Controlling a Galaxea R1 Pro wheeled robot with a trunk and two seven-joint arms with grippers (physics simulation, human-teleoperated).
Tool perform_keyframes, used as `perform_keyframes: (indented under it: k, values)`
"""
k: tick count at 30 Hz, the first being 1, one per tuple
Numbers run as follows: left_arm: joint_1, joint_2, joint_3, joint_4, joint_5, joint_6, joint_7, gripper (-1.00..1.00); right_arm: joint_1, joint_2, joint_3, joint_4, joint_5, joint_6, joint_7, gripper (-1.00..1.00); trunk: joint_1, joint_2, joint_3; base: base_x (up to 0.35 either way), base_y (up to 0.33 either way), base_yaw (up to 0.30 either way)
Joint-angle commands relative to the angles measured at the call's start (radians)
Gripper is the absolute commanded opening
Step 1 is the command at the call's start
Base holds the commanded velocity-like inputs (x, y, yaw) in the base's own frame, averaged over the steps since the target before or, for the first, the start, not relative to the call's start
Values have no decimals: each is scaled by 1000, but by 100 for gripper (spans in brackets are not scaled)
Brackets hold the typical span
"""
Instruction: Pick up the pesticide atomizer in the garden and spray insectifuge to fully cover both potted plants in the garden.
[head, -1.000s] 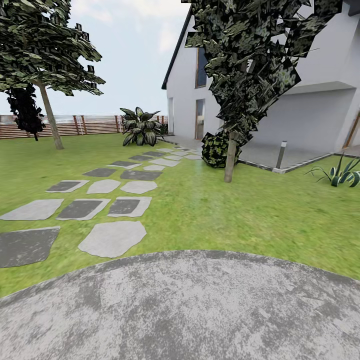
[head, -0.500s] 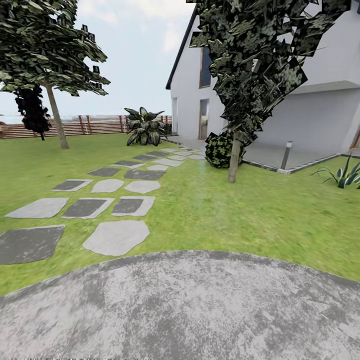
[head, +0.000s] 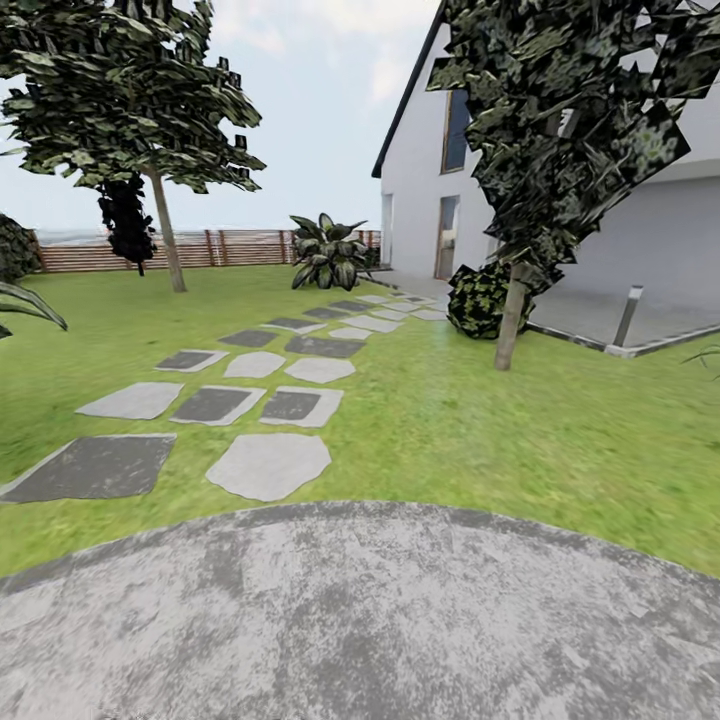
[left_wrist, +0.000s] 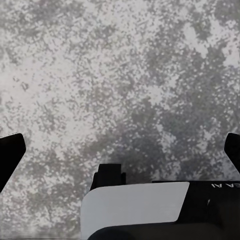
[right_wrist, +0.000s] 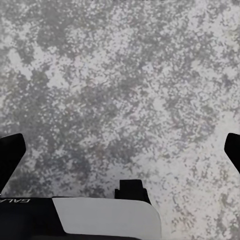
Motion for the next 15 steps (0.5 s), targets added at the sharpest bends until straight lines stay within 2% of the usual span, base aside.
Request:
perform_keyframes:
  k: [1, 15]
  values:
    - [-1, 0, 0, 1, 0, -1, 0, 100, 0, 0, -1, -1, -1, 0, 0, 100, 0, -1, -2, 0, 0, 255]
    - [-1, 0, 8, 1, 3, -1, 2, 100, 0, 0, -1, 0, -1, 0, 0, 100, 0, -1, -9, 0, 0, 255]
